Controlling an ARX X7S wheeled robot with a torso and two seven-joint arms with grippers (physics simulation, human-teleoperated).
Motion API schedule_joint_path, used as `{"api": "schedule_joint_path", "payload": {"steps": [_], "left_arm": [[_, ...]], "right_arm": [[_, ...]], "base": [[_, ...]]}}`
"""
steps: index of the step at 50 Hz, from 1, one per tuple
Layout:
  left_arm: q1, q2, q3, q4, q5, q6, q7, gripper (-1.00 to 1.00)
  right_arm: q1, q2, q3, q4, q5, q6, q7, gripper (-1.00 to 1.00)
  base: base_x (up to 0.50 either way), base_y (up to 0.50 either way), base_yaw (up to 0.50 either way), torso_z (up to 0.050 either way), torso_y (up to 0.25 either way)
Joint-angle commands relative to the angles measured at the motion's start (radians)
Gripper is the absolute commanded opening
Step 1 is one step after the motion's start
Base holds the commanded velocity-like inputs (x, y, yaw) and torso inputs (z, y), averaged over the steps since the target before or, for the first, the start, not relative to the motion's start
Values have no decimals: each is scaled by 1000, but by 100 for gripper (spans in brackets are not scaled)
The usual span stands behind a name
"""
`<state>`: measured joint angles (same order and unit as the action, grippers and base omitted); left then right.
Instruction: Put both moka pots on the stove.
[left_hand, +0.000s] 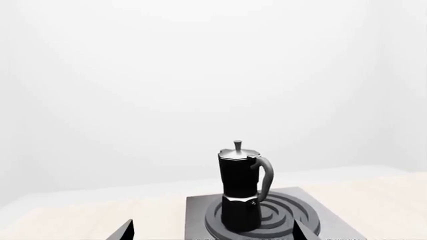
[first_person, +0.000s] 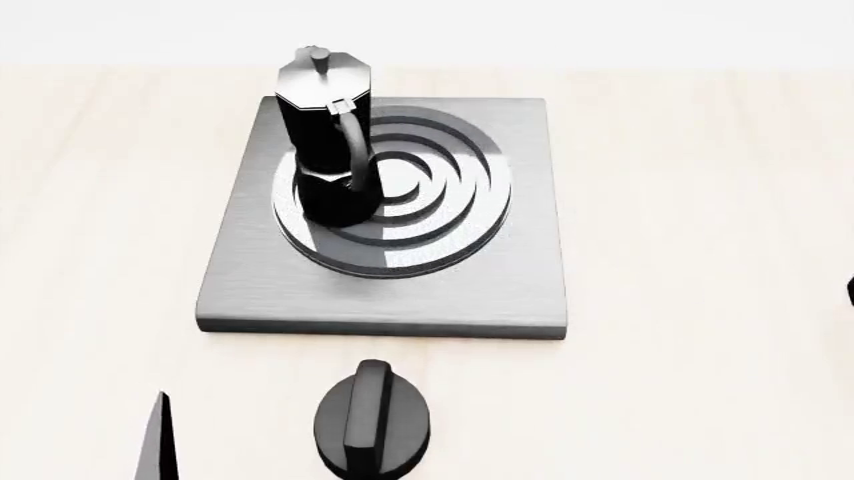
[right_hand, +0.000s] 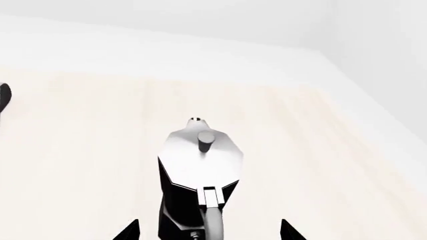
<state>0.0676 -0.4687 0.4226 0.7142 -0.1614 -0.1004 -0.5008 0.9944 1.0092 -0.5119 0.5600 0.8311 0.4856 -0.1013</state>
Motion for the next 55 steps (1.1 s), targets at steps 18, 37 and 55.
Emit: {"api": "schedule_joint_path", "payload": {"steps": [18,37,55], "left_arm": [[-6,3,18,-16,5,5,1,100],[-9,2,22,-20,3,4,-1,100],[-14,3,33,-31,7,8,0,100]], "right_arm": [[41,-120,-15,225,-85,-123,-8,100],[33,-180,-34,336,-122,-189,-38,100],[36,-220,-30,438,-144,-262,-46,100]], "base": [[0,0,0,0,0],[0,0,0,0,0],[0,0,0,0,0]]}}
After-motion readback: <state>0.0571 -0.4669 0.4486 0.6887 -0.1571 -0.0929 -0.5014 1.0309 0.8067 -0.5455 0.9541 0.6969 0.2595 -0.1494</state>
